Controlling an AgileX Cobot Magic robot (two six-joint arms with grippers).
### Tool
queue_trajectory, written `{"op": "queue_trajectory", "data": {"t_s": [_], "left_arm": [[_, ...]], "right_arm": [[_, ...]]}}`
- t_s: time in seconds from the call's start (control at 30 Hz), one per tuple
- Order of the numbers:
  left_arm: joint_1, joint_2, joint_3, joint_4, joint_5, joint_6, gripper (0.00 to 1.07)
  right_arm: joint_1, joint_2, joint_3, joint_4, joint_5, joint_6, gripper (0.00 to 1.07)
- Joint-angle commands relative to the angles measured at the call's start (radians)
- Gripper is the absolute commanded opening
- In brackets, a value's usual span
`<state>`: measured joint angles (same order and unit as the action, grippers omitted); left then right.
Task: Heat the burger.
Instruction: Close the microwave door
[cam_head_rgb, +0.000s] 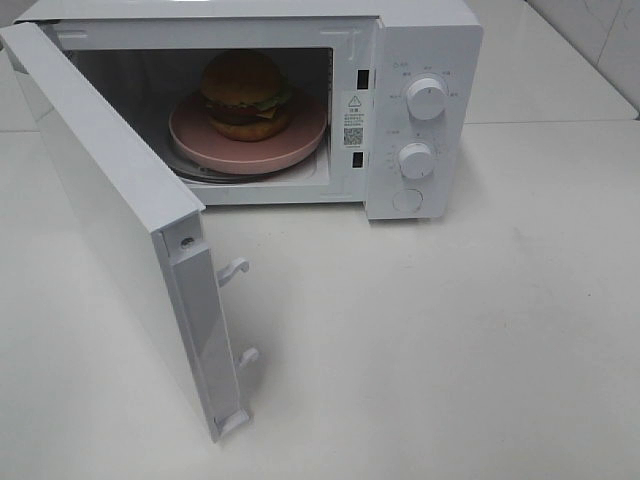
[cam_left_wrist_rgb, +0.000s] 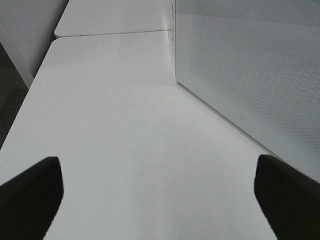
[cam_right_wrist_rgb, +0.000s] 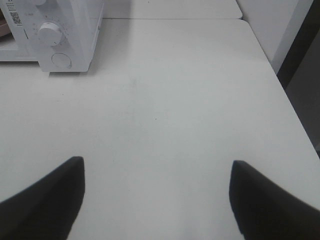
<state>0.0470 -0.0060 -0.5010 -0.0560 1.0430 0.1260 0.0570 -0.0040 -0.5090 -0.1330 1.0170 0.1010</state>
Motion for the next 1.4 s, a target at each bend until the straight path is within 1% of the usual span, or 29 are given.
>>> {"op": "queue_trajectory", "data": {"t_s": [0.03, 1.33, 1.4], "left_arm": [[-0.004, -0.018, 0.003, -0.005, -0.002, 0.0, 0.96], [-0.004, -0.018, 0.003, -0.004, -0.002, -0.002, 0.96], [-0.004, -0.016, -0.012, -0.005, -0.017, -0.003, 0.95]], "right_arm": [[-0.009, -0.026, 0.003, 0.003, -0.009, -0.01, 0.76], [-0.009, -0.026, 0.003, 0.003, -0.009, -0.009, 0.76], [-0.009, -0.026, 0.003, 0.003, -0.009, -0.009, 0.76]]}}
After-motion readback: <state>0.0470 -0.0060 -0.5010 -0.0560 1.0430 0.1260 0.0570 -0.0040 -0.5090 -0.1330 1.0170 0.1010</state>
